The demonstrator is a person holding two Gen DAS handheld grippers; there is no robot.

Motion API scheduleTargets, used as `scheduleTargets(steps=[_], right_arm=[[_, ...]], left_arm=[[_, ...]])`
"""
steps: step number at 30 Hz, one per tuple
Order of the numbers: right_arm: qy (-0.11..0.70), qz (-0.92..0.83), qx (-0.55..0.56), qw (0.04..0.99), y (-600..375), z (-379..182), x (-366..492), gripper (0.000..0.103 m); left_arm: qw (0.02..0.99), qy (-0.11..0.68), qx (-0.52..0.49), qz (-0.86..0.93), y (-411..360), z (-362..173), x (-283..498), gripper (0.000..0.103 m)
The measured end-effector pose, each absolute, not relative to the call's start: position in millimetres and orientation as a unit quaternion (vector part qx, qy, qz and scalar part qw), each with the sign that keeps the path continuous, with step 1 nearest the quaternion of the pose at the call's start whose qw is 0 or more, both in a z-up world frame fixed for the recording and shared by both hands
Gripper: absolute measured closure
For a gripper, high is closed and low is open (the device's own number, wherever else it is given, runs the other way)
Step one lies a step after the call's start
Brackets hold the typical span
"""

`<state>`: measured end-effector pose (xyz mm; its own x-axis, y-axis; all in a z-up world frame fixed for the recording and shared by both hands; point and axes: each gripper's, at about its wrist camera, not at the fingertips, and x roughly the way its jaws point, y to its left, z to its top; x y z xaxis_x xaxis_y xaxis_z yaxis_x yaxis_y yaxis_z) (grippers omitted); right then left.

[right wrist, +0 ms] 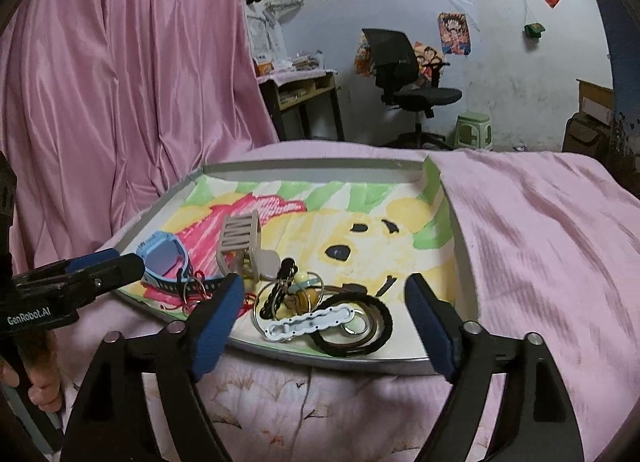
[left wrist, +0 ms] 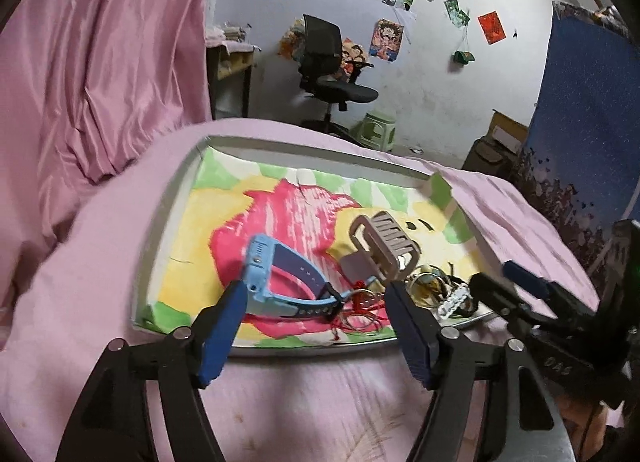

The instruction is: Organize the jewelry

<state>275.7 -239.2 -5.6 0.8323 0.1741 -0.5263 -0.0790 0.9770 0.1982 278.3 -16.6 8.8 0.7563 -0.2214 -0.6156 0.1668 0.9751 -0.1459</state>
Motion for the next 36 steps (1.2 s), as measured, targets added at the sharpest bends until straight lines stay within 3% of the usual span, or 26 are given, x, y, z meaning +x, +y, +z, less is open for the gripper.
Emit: scheduleTargets(steps=[3,9,22,36], right_arm=[[0.267,0.063,0.082,0.958,-241,0,270,0.012],[0.243,0.064,0.081,0.965,-244,10,257,0.002],[0.211,0.068,0.076,0.972,-249,25,216,0.002],[0.175,0.078,0.057,0.98,-236,40,168,0.002]], left_arm=[[0.943,0.32,-0.035,-0.087,-14,12,274,0.018],[0.952,0.298,-0.034,-0.063,-8,15,264,0.009],[0.97,0.239,-0.002,-0.052,-13,31,223,0.003],[0.978,0.201,-0.032,-0.046,0,34,163,0.002]])
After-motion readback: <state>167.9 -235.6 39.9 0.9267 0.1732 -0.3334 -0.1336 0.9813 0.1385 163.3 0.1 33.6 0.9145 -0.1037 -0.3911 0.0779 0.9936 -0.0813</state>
